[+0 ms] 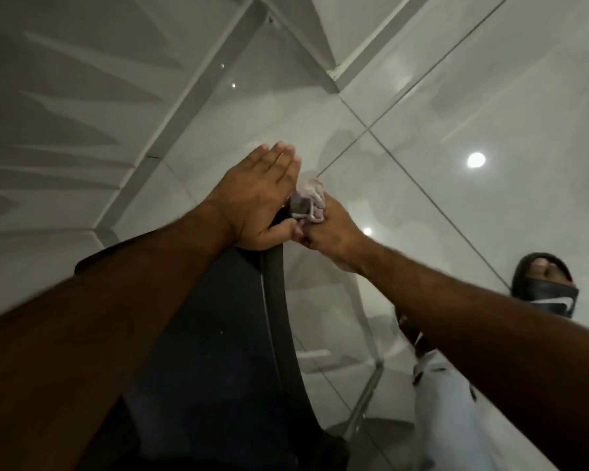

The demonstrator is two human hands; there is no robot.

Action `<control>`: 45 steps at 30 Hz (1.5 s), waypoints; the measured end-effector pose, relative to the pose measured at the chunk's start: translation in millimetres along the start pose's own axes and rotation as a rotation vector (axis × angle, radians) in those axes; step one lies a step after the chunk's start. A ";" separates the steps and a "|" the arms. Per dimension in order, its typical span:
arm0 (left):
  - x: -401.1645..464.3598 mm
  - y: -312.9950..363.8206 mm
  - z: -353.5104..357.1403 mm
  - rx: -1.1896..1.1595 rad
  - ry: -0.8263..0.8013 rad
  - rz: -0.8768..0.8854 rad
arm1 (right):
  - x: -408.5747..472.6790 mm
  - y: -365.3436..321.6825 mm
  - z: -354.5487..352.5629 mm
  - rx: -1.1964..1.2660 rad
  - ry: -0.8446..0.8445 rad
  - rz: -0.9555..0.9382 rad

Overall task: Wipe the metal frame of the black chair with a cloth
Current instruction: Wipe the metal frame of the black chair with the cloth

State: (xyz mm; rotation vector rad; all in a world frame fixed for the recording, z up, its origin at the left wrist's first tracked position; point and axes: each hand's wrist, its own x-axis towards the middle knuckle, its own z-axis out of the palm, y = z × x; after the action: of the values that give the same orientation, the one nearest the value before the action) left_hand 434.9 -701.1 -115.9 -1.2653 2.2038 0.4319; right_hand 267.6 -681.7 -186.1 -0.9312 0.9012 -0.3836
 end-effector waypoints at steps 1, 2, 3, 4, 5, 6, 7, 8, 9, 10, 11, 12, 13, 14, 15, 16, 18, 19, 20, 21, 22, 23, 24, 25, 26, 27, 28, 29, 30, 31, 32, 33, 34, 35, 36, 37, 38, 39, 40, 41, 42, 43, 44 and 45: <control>-1.6 2.5 -0.7 0.025 0.021 -0.039 | -6.4 -0.6 -7.9 -0.094 0.005 0.035; -5.0 6.9 -3.5 0.045 0.033 -0.096 | -16.2 0.6 -16.5 -0.150 0.004 0.076; -9.3 12.8 -4.6 0.051 0.042 -0.162 | -27.8 3.5 -25.7 -0.140 0.003 0.116; -15.3 21.1 -4.4 0.049 0.042 -0.221 | -40.4 8.4 -34.7 -0.107 0.002 0.144; -23.3 30.6 -2.5 0.052 0.039 -0.249 | -53.9 13.4 -42.2 -0.096 0.006 0.154; -33.0 41.7 2.7 0.065 0.031 -0.240 | -65.9 20.6 -48.4 -0.097 0.019 0.154; -44.9 56.0 9.8 0.083 0.018 -0.199 | -79.7 27.9 -54.1 -0.097 0.040 0.154; -57.9 71.8 19.7 0.098 0.005 -0.135 | -93.1 35.5 -57.3 -0.098 0.064 0.142; -70.2 88.4 30.8 0.095 -0.012 -0.054 | -105.8 42.8 -60.0 -0.102 0.073 0.137; -82.9 108.5 42.0 0.081 -0.044 0.042 | -120.9 52.0 -61.9 -0.100 0.071 0.144; -95.8 126.1 54.2 0.065 -0.088 0.144 | -133.1 59.2 -62.7 -0.112 0.057 0.170; -108.3 140.4 66.6 0.075 -0.135 0.237 | -142.7 63.5 -62.4 -0.132 0.029 0.182; -119.3 155.2 76.7 0.109 -0.192 0.316 | -152.9 67.6 -64.2 -0.158 -0.028 0.185; -128.2 170.8 85.9 0.152 -0.250 0.389 | -166.0 75.0 -68.6 -0.180 -0.085 0.196; -134.5 183.6 94.0 0.206 -0.305 0.445 | -180.4 81.0 -74.1 -0.196 -0.121 0.208; -137.5 191.4 98.8 0.258 -0.338 0.464 | -191.4 87.1 -79.3 -0.201 -0.133 0.214; -135.1 201.9 97.1 0.324 -0.374 0.460 | -215.9 100.0 -87.5 -0.198 -0.136 0.232; -132.8 203.7 96.1 0.323 -0.406 0.479 | -225.6 105.5 -91.0 -0.194 -0.141 0.248; -130.9 204.9 94.6 0.317 -0.432 0.511 | -234.1 112.0 -92.7 -0.197 -0.144 0.258; -128.8 203.1 92.1 0.310 -0.438 0.547 | -241.2 117.1 -92.8 -0.202 -0.145 0.266; -128.2 202.1 91.7 0.297 -0.432 0.593 | -248.9 124.3 -91.1 -0.215 -0.146 0.278; -129.5 203.2 94.9 0.294 -0.412 0.645 | -255.9 130.8 -86.7 -0.228 -0.134 0.287; -134.0 207.7 99.2 0.296 -0.403 0.690 | -262.7 139.1 -80.6 -0.249 -0.107 0.292; -139.4 214.6 104.3 0.311 -0.386 0.715 | -269.9 146.3 -73.7 -0.270 -0.076 0.304; -142.8 220.5 108.6 0.340 -0.352 0.737 | -274.4 151.7 -67.3 -0.297 -0.055 0.319; -145.3 226.4 113.7 0.330 -0.334 0.754 | -279.9 155.7 -60.0 -0.325 -0.066 0.346; -145.9 229.5 117.6 0.301 -0.327 0.758 | -283.9 161.2 -52.2 -0.344 -0.102 0.359; -145.8 229.5 118.9 0.272 -0.318 0.756 | -285.9 165.9 -45.3 -0.352 -0.141 0.348; -145.0 227.8 119.5 0.261 -0.302 0.758 | -287.8 168.6 -37.0 -0.396 -0.161 0.329; -143.1 224.1 119.1 0.279 -0.300 0.776 | -288.4 168.1 -29.9 -0.444 -0.163 0.313; -141.2 221.3 119.8 0.300 -0.311 0.796 | -290.0 171.1 -22.9 -0.492 -0.164 0.290; -139.8 219.6 120.9 0.318 -0.325 0.803 | -290.6 174.7 -15.2 -0.482 -0.157 0.281; -139.4 218.5 122.4 0.326 -0.339 0.803 | -292.4 179.1 -6.8 -0.462 -0.150 0.279; -139.2 218.4 125.8 0.326 -0.366 0.791 | -293.3 182.9 2.9 -0.493 -0.149 0.278; -138.8 219.3 128.9 0.331 -0.432 0.765 | -294.4 185.2 10.8 -0.528 -0.157 0.297; -137.9 220.4 130.1 0.339 -0.510 0.733 | -295.6 190.8 18.1 -0.537 -0.146 0.314; -136.4 221.6 129.8 0.334 -0.553 0.705 | -296.2 195.3 25.5 -0.542 -0.129 0.350; -134.4 222.2 128.3 0.324 -0.573 0.688 | -297.0 199.3 34.6 -0.545 -0.129 0.377; -132.2 223.2 126.1 0.315 -0.591 0.679 | -297.4 202.6 44.0 -0.550 -0.131 0.405; -130.6 224.6 124.4 0.311 -0.613 0.673 | -297.1 205.7 50.4 -0.546 -0.120 0.418; -129.8 226.1 123.9 0.317 -0.634 0.675 | -296.8 208.5 57.2 -0.547 -0.108 0.433; -129.1 227.7 124.6 0.326 -0.648 0.681 | -296.6 212.0 61.7 -0.551 -0.087 0.443; -127.4 228.9 126.4 0.330 -0.659 0.689 | -295.2 215.9 64.7 -0.573 -0.075 0.448; -125.9 229.8 128.1 0.326 -0.665 0.692 | -292.9 219.0 68.5 -0.566 -0.062 0.435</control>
State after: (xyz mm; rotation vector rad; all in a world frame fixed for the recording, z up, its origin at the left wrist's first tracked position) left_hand 325.9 -431.7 -140.4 -0.1085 1.9394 0.6094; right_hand 132.1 -335.5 -200.7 -1.2129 1.1490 0.2908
